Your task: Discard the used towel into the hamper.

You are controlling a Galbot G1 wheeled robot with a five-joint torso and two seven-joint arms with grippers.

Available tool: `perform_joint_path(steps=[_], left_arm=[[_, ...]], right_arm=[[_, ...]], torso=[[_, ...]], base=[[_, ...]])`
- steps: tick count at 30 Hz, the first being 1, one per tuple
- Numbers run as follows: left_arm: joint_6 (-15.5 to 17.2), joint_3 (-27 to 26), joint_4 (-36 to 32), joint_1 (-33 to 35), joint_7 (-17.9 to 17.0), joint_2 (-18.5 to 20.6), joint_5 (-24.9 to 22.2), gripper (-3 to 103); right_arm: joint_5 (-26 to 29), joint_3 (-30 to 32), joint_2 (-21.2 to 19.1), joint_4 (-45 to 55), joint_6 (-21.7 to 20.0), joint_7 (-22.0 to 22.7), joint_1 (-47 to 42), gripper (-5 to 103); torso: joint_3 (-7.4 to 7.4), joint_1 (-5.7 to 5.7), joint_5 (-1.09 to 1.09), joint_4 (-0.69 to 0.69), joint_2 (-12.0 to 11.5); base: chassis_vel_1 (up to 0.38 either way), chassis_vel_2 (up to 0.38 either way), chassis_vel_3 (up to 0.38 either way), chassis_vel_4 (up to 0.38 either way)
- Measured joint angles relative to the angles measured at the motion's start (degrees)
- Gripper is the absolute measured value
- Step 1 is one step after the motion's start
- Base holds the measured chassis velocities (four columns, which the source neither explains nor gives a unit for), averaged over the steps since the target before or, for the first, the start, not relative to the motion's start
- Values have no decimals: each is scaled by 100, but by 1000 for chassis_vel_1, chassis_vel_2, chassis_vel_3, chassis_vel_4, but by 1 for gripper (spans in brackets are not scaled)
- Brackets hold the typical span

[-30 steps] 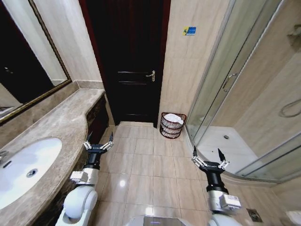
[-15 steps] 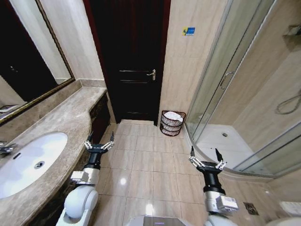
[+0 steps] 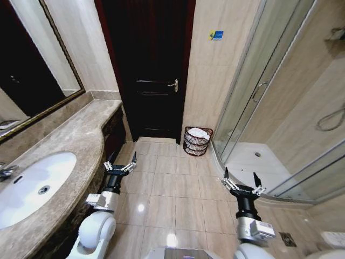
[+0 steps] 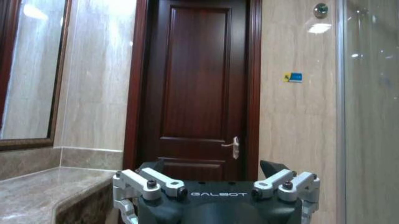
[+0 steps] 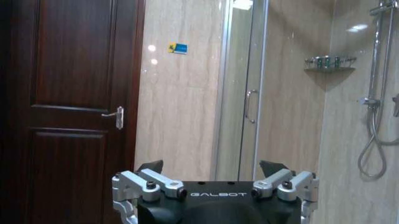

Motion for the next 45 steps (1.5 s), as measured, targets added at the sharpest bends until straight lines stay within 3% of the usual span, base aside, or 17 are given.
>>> perform_joint_path(steps=[45], left_arm=[[-3,-7,-2,-1,-8,-3,13,100]], right_arm=[[-7,4,-1,-10,3,-12,0,100]], torso=[[0,0,0,0,0]], base=[[0,0,0,0]])
